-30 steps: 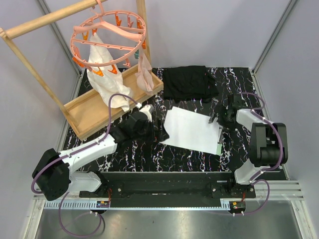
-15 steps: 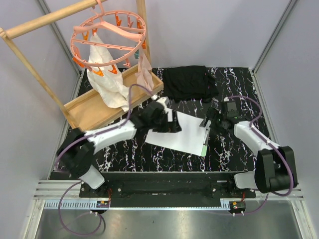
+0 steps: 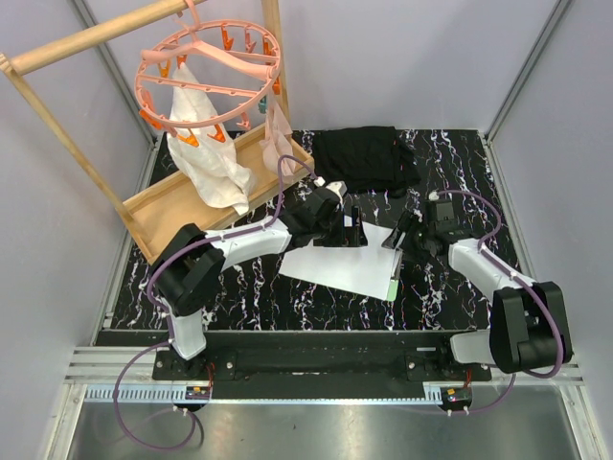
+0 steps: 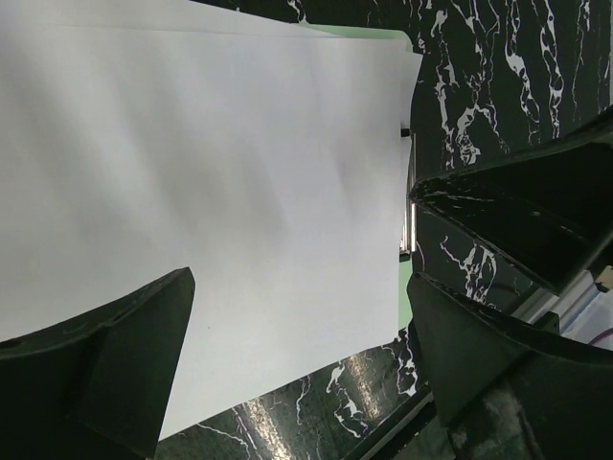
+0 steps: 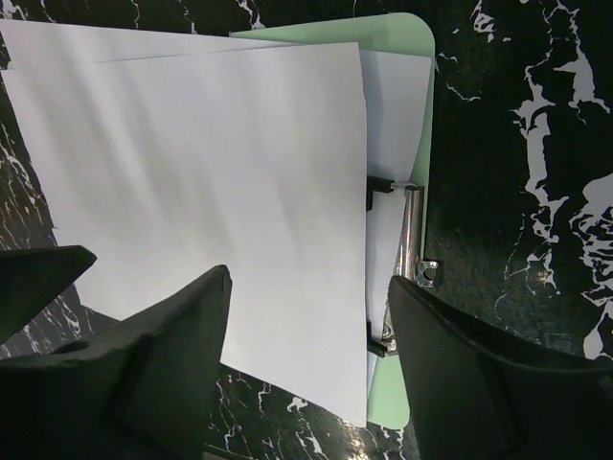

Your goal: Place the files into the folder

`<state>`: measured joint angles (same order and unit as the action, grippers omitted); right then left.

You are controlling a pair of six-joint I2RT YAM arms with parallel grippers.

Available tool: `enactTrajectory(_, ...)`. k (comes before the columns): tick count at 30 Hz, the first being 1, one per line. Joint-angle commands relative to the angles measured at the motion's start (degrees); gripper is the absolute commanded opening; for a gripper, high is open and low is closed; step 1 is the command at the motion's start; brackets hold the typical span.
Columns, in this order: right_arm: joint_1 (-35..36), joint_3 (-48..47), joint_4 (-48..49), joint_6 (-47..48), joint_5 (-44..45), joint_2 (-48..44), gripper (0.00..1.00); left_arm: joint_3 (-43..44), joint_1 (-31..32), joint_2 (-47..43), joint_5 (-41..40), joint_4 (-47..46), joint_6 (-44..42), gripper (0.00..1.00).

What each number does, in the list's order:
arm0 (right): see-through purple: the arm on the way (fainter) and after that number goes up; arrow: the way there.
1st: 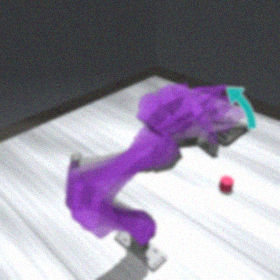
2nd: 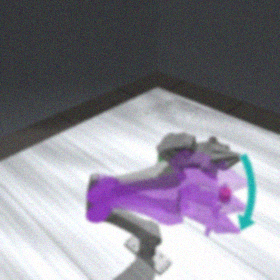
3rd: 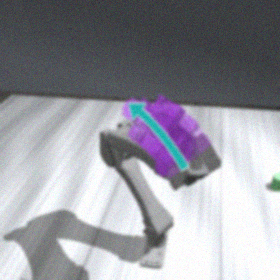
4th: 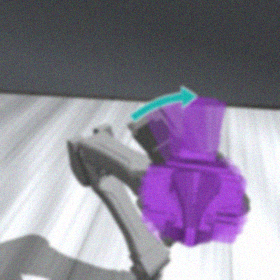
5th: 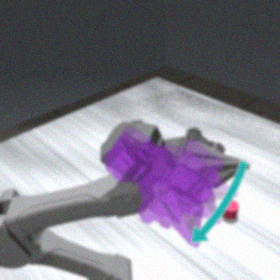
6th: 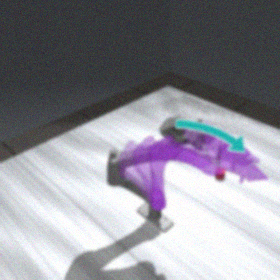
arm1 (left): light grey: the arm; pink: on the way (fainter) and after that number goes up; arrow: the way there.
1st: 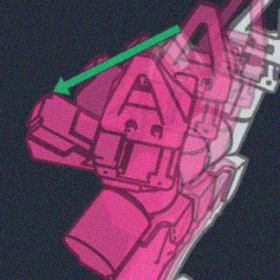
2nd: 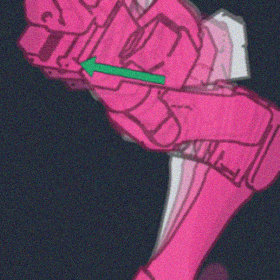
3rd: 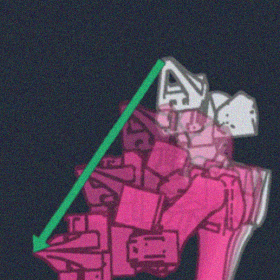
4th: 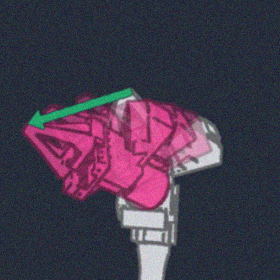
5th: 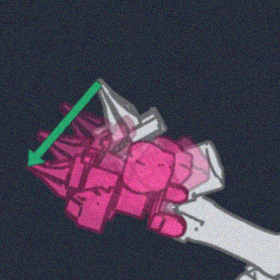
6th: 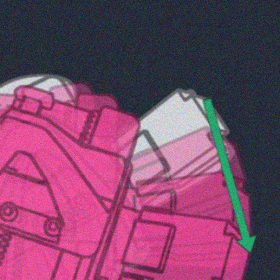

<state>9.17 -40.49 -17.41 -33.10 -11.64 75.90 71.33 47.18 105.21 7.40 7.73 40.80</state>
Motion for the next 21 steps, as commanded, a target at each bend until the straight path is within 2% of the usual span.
enactTrajectory(1,0.5,0.6,3.1,-1.0,-1.4,2.0,0.70,0.1,0.0,-0.6,1.2,-3.6,0.6,0.98)
enactTrajectory(14,2.3,0.6,6.7,-1.8,-1.7,6.5,0.59,-1.5,0.0,-2.5,1.0,-3.9,-0.1,0.98)
enactTrajectory(21,3.4,0.6,7.4,-2.2,-1.4,7.5,0.61,-2.8,0.0,-3.3,0.8,-4.1,-0.3,0.98)
